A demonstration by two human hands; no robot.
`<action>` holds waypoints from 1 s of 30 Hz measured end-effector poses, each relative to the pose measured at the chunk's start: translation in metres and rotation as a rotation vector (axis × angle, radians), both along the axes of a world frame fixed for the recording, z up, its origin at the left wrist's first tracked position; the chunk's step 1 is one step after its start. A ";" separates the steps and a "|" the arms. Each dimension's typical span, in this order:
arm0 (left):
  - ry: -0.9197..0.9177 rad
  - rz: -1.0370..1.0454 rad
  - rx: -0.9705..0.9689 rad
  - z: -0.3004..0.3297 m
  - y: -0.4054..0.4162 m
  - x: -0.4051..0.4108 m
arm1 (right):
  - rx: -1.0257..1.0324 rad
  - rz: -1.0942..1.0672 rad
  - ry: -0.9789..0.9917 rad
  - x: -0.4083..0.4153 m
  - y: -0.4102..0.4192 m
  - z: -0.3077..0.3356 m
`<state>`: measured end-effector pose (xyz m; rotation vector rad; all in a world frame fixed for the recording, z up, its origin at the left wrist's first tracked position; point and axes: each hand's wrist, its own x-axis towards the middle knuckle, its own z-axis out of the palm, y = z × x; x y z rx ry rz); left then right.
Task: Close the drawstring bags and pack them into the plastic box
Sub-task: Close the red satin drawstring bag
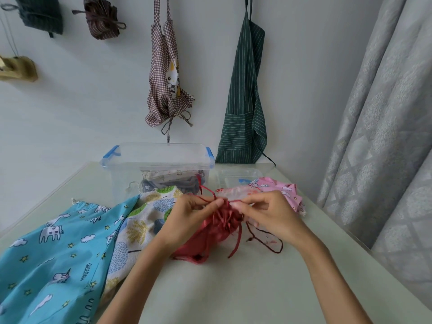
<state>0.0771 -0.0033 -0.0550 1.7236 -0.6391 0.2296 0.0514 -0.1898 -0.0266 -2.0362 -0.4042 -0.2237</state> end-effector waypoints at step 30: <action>0.543 0.097 0.201 -0.005 0.004 0.000 | -0.142 0.154 0.313 -0.001 -0.007 -0.008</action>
